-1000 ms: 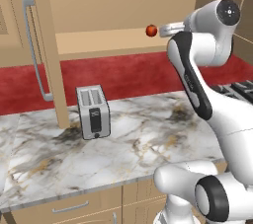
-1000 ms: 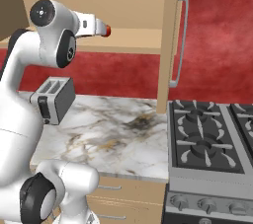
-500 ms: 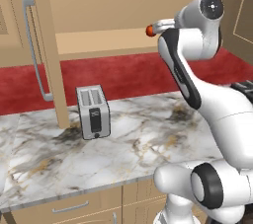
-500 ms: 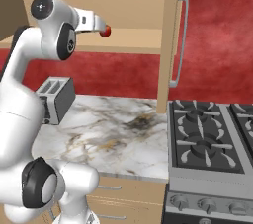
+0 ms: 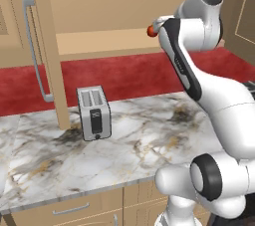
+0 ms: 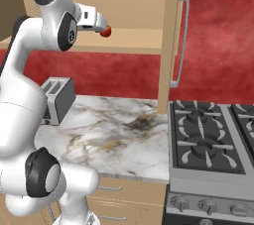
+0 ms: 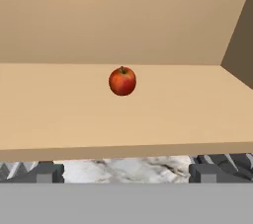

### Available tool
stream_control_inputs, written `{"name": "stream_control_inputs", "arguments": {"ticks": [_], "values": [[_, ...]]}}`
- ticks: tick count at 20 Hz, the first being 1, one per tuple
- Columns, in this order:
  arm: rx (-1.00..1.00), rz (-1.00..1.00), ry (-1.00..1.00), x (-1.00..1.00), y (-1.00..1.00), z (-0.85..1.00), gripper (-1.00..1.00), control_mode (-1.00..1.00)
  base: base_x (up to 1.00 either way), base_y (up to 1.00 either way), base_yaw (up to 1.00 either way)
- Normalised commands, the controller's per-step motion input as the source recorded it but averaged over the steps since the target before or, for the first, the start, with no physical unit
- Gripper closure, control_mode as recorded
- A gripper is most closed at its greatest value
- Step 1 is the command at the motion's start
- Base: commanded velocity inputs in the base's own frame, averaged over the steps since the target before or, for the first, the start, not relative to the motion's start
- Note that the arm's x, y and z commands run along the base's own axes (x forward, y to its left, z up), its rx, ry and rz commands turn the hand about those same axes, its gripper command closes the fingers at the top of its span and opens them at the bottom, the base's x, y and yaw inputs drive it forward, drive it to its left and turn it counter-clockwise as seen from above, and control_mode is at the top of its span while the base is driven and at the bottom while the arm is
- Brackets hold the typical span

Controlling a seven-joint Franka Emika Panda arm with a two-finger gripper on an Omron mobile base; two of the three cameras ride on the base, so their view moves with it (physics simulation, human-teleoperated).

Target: Pick the apples from the cabinet and place them in one bowl. Pick the pear from the sink and place it in the other bowl.

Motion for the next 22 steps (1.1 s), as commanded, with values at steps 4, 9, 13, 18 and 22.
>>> {"name": "stream_control_inputs", "arguments": {"ticks": [4, 9, 13, 18, 22], "values": [[0.00, 0.00, 0.00, 0.11, 0.00, 0.00, -1.00, -1.00, 0.00, 0.00, 0.00], [0.00, -0.01, 0.00, 0.51, 0.00, -0.01, -1.00, -1.00, 0.00, 0.00, 0.00], [0.00, -0.02, 0.00, 0.56, 0.00, 0.00, -1.00, -1.00, 0.00, 0.00, 0.00], [0.00, -0.02, 0.00, 0.38, 0.00, -0.15, -1.00, -1.00, 0.00, 0.00, 0.00], [0.00, 0.00, 0.00, 0.21, 0.01, -0.16, -1.00, -1.00, 0.00, 0.00, 0.00]]}}
